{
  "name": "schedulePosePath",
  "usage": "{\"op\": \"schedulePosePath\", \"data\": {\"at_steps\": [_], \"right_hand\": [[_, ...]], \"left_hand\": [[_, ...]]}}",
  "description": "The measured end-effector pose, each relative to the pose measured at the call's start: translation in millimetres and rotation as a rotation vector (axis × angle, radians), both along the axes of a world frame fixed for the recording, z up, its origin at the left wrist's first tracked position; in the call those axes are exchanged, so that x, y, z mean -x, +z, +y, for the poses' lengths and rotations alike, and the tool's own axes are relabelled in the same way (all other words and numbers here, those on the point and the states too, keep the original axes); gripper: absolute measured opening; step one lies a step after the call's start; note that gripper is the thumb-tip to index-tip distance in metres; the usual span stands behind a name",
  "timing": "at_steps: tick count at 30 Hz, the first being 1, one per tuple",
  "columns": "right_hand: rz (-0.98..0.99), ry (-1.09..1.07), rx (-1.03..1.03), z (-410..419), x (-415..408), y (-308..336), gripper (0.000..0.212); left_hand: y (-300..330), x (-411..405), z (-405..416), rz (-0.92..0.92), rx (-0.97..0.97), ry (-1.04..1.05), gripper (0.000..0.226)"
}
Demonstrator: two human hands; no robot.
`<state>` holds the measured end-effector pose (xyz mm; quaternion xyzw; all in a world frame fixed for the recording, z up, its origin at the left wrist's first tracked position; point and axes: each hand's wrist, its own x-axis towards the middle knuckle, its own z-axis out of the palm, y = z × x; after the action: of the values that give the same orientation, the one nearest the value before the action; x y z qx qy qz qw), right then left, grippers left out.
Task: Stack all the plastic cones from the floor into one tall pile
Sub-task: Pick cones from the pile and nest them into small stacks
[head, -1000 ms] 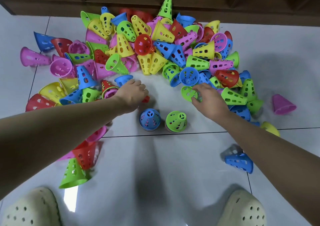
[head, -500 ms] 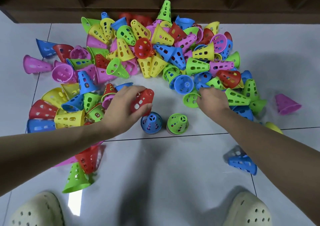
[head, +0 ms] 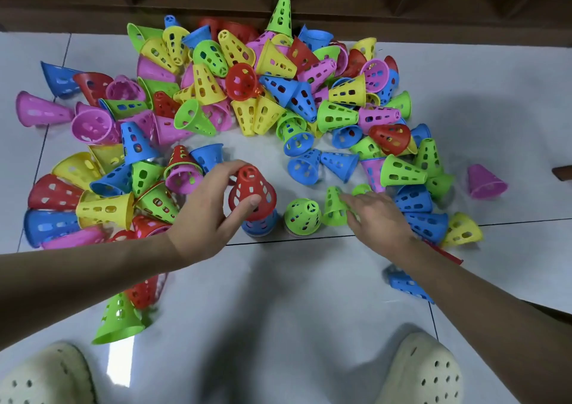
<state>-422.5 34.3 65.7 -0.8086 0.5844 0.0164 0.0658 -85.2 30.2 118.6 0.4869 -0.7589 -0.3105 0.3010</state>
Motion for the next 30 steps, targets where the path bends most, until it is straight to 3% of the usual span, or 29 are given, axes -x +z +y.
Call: {"op": "schedulePosePath", "data": {"at_steps": [3, 7, 11, 15, 20, 23, 27, 30], "right_hand": [[-0.082, -0.034, -0.084, 6.5, -5.4, 4.6, 0.044], [-0.184, -0.138, -0.100, -0.2, -15.3, 10.3, 0.033], [0.047, -0.254, -0.183, -11.6, -34.2, 13.0, 0.044], [0.068, -0.360, -0.330, -20.6, -43.6, 13.8, 0.061], [0.235, -0.331, -0.422, -17.6, -46.6, 11.9, 0.051], [0.310, -0.308, -0.366, -7.8, -46.0, 6.8, 0.053], [0.140, -0.344, -0.237, 3.9, -30.7, 0.5, 0.047], [-0.218, -0.432, -0.063, 8.6, -20.2, 13.6, 0.039]], "left_hand": [[-6.3, 1.2, 4.2, -0.079, -0.037, -0.062, 0.049], [-24.7, -1.3, 5.5, -0.165, -0.101, -0.111, 0.043], [-39.0, -7.1, 2.4, -0.193, -0.194, -0.136, 0.040], [-41.8, -9.1, -5.1, -0.189, -0.168, -0.151, 0.041], [-42.5, -15.5, -9.6, -0.211, -0.165, -0.215, 0.051], [-43.1, -16.5, -9.2, -0.217, -0.160, -0.225, 0.051], [-42.9, -16.2, -10.7, -0.213, -0.156, -0.235, 0.050], [-43.5, -17.6, -11.8, -0.218, -0.162, -0.242, 0.050]]}}
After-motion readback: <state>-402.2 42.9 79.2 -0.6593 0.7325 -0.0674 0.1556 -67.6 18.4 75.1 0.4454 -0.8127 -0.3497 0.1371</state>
